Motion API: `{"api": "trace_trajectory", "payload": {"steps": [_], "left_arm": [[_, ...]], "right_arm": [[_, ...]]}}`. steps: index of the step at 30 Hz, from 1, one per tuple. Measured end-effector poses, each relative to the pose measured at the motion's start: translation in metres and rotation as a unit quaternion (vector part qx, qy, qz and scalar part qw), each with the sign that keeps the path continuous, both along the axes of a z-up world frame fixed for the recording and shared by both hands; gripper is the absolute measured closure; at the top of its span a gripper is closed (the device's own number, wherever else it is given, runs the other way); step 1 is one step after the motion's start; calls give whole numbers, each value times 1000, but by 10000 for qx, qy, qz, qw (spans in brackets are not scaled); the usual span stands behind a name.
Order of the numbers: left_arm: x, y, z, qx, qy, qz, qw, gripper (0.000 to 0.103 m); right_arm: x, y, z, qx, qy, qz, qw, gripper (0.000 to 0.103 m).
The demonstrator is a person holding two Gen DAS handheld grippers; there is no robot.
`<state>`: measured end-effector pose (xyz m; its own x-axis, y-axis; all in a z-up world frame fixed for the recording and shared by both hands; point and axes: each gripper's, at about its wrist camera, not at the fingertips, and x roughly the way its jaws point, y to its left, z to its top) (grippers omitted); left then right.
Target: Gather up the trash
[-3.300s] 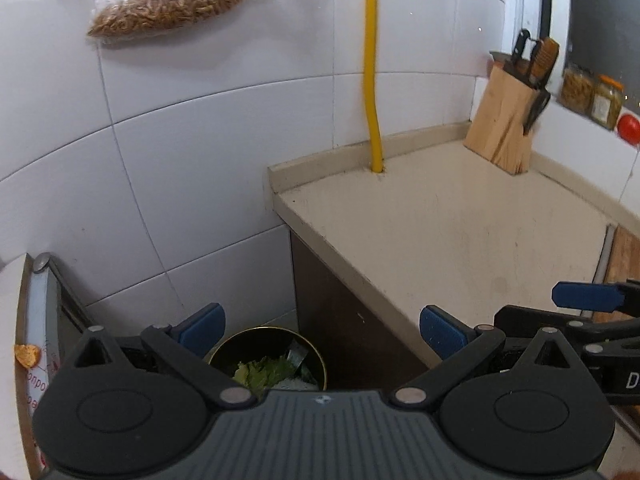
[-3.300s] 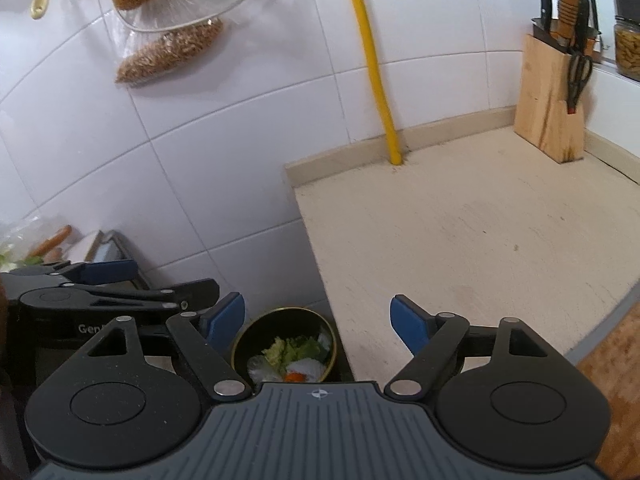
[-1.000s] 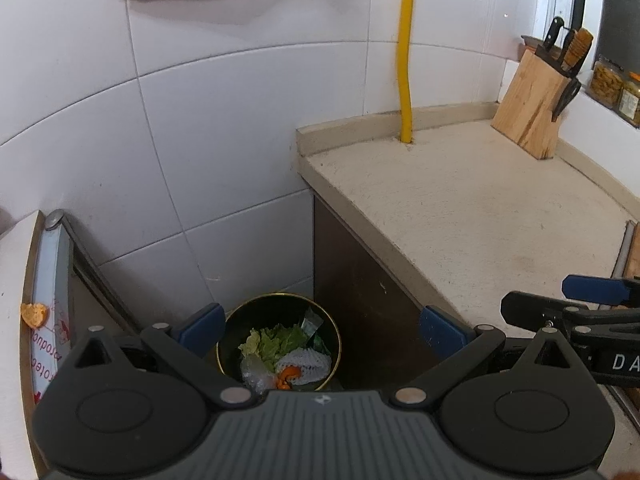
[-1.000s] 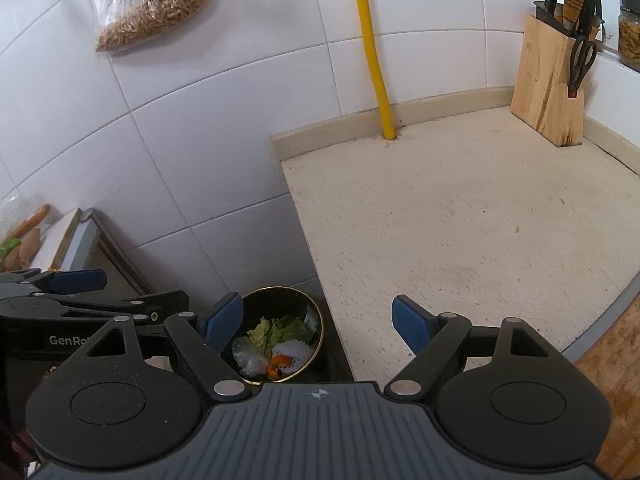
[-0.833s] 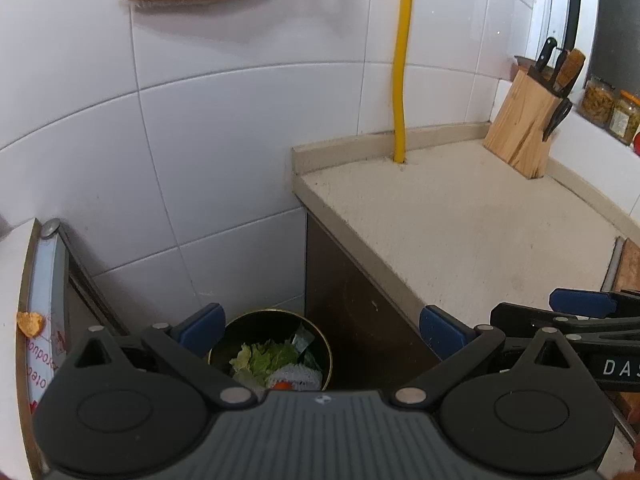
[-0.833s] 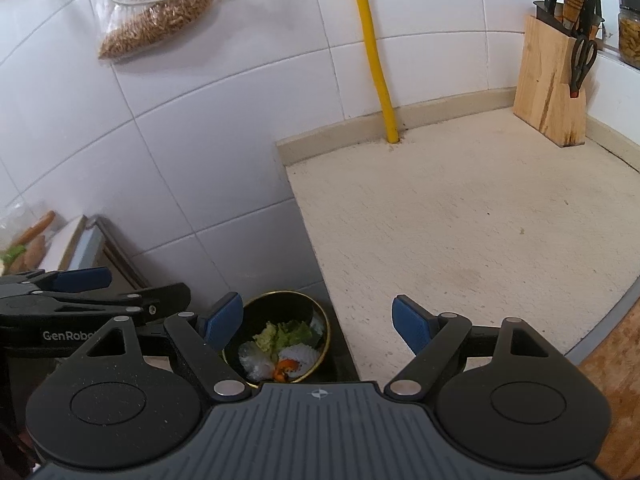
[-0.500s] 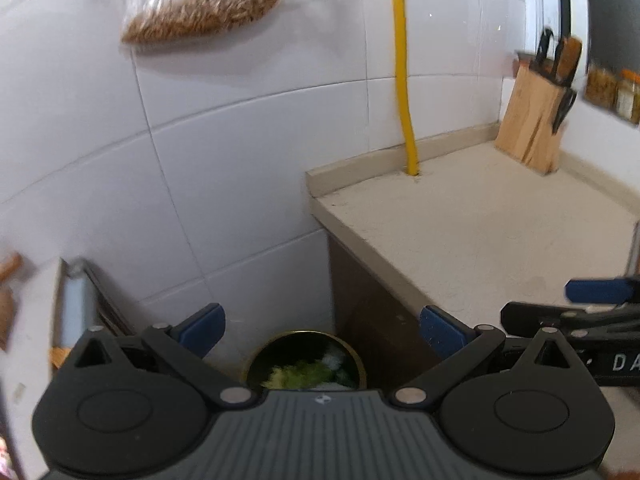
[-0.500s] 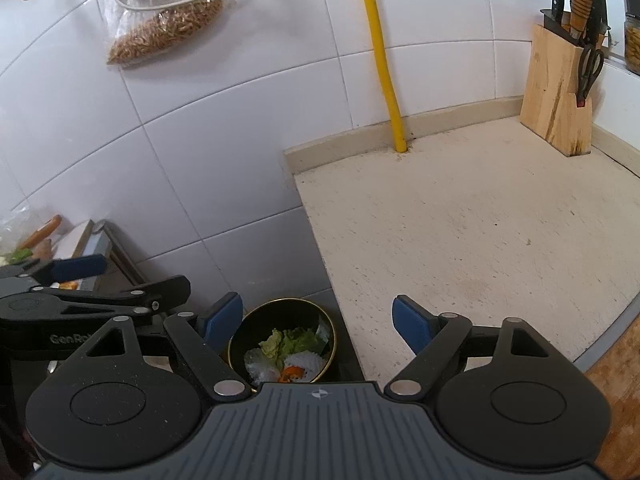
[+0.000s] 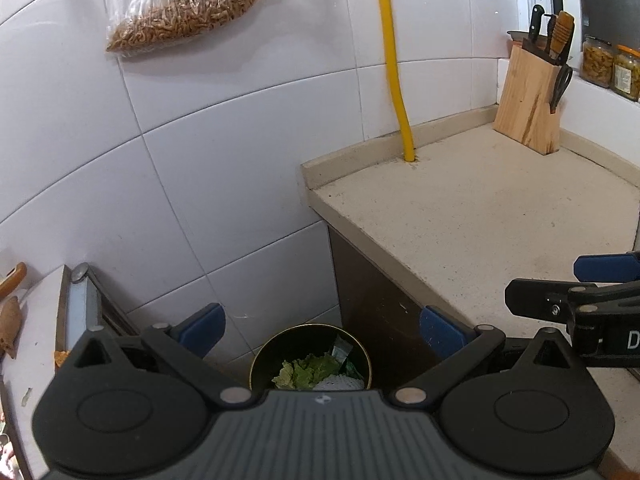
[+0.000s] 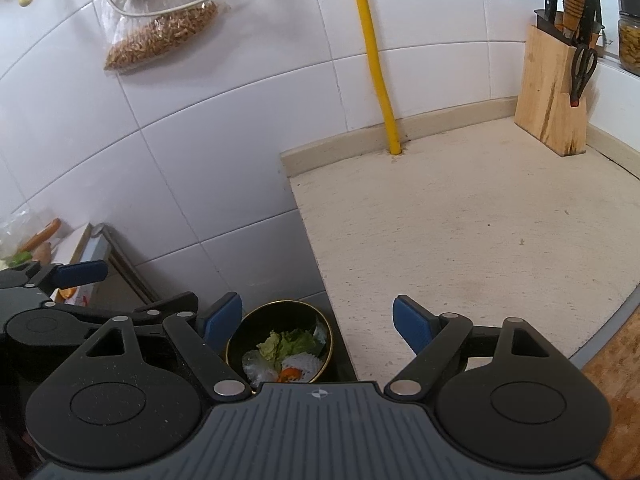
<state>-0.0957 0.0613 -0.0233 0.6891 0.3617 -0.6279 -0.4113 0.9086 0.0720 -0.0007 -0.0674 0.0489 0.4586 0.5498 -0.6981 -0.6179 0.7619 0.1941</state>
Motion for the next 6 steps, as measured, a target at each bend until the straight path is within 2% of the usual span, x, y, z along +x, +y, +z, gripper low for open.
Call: {"api": "trace_trajectory", "payload": {"steps": [6], "left_arm": [[0, 1, -1, -39, 8, 152, 9999, 2]], "right_arm": [[1, -1, 0, 21, 15, -75, 10000, 15]]}}
